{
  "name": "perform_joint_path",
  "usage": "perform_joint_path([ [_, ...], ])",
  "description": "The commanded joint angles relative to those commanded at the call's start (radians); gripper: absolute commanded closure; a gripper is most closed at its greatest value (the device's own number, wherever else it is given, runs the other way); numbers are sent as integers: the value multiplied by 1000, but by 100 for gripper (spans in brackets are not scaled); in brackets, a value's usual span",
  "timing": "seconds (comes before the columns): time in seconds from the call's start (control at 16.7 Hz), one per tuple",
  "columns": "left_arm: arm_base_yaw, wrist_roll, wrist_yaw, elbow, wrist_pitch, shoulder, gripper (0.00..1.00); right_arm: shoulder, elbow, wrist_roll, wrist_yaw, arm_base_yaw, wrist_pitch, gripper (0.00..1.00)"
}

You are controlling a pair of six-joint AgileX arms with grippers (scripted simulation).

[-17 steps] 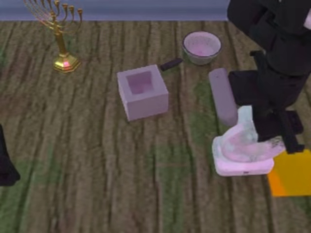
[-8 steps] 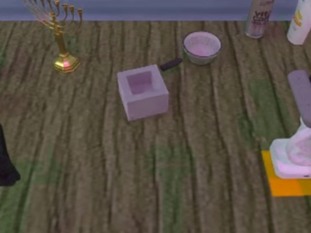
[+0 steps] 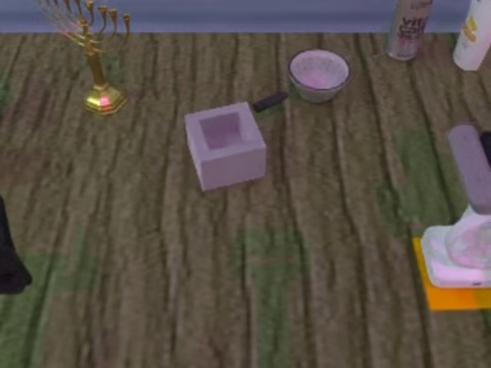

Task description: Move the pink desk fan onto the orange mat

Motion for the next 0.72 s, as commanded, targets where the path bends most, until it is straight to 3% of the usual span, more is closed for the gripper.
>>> perform_joint_path([
  [0.36, 0, 0, 0, 0, 0, 0, 0, 4, -44, -2, 0, -1, 48, 100],
  [0.72, 0, 0, 0, 0, 0, 0, 0, 4, -44, -2, 0, -1, 48, 55],
])
